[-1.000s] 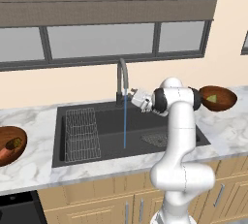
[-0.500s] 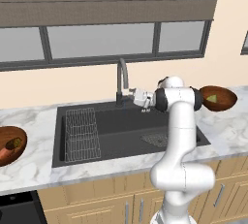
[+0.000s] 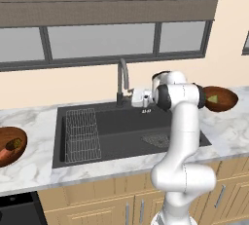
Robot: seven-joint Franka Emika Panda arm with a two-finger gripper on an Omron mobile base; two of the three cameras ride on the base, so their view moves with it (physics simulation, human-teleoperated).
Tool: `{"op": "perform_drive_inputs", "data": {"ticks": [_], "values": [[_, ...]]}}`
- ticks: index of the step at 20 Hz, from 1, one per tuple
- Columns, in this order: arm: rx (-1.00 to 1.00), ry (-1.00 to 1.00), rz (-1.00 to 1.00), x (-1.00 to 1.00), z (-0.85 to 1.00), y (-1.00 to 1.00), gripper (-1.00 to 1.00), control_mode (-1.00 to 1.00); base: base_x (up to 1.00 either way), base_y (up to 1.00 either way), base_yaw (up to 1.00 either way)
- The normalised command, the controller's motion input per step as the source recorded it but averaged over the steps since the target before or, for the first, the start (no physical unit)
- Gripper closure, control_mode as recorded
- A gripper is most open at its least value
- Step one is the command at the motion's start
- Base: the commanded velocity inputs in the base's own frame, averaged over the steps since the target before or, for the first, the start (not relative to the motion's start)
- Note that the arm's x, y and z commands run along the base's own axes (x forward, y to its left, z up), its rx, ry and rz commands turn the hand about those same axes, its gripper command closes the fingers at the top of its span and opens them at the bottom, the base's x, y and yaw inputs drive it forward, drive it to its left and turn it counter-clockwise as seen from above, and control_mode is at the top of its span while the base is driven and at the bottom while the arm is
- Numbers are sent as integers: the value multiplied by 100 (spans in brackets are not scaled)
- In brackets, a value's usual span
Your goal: Pick the sweet potatos from the sink and place them in one bowl. Place the lemon wedge in the other bowl. Then turn off the sink faucet.
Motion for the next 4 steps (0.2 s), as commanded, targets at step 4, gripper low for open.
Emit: {"op": "perform_drive_inputs", "data": {"ticks": [4], "values": [[0, -4, 6, -21, 24, -31, -100, -100, 0, 0, 0]]}}
